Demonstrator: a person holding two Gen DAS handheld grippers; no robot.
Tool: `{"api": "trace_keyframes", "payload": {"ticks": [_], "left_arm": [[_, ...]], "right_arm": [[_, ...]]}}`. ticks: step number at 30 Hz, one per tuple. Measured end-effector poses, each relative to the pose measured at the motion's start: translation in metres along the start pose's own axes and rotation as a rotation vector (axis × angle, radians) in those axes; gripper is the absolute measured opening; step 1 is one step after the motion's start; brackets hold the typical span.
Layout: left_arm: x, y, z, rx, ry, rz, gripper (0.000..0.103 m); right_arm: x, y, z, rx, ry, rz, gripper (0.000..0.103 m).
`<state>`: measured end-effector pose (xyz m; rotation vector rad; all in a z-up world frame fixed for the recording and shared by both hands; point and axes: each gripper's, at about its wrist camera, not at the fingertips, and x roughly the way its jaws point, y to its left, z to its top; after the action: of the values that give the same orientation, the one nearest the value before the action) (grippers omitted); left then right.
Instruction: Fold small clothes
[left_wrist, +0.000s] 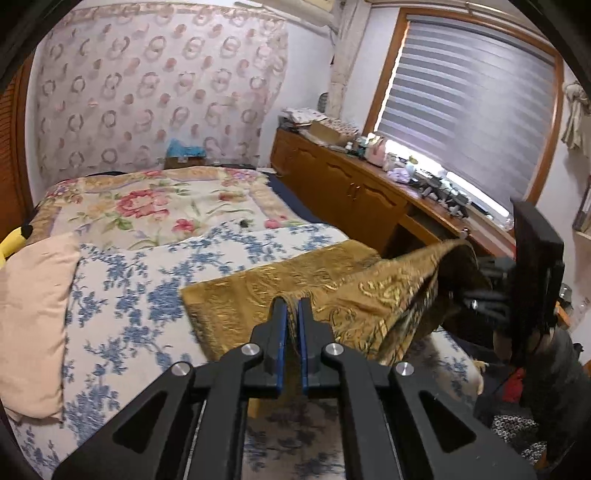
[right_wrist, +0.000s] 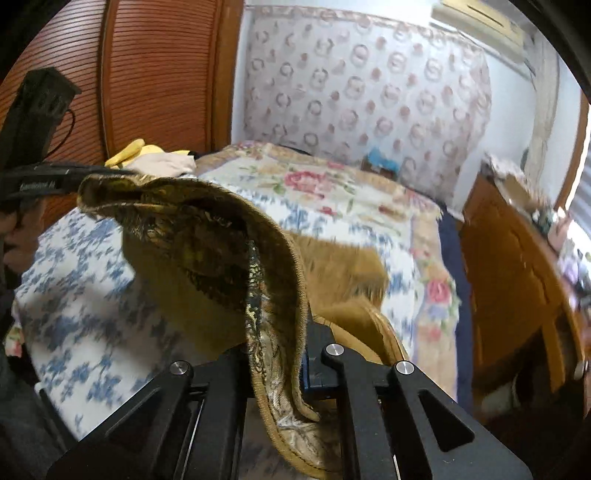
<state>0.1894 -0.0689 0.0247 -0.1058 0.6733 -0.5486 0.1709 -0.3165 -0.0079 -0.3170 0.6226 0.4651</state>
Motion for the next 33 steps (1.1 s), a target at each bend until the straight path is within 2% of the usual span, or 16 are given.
{"api": "trace_keyframes", "payload": {"ticks": [3,5,6,7,13,17,24,31,33], "left_arm": [[0.006,0.01,0.001,0.006,0.025,0.015,0.007],[0.008,0.016,0.002,0.007,0.035,0.02,0.014],[0.008,0.02,0.002,0.015,0.028,0.052,0.03],[0.008,0.022,0.002,0.021,0.025,0.068,0.041],[0.035,0.046,-0.001,0.019,0.107,0.089,0.045],[0.06,0.061,-0.002,-0.028,0.156,0.076,0.045],[0.084,0.06,0.006,-0.017,0.194,0.064,0.045],[0.105,0.062,0.015,0.001,0.217,0.093,0.045],[0.111,0.062,0.014,0.006,0.219,0.1,0.045]], "right_arm": [[0.023,-0.007,0.014,-0.028,0.002,0.019,0.004],[0.04,-0.01,0.021,-0.036,0.014,0.034,0.004],[0.049,-0.011,0.023,-0.042,0.025,0.042,0.004],[0.058,-0.012,0.024,-0.049,0.036,0.048,0.004],[0.102,-0.019,0.027,-0.085,0.083,0.094,0.004],[0.125,-0.024,0.037,-0.097,0.092,0.106,0.004],[0.143,-0.026,0.05,-0.1,0.094,0.13,0.003],[0.153,-0.035,0.064,-0.075,0.099,0.18,0.003],[0.158,-0.039,0.065,-0.051,0.119,0.181,0.007]]}}
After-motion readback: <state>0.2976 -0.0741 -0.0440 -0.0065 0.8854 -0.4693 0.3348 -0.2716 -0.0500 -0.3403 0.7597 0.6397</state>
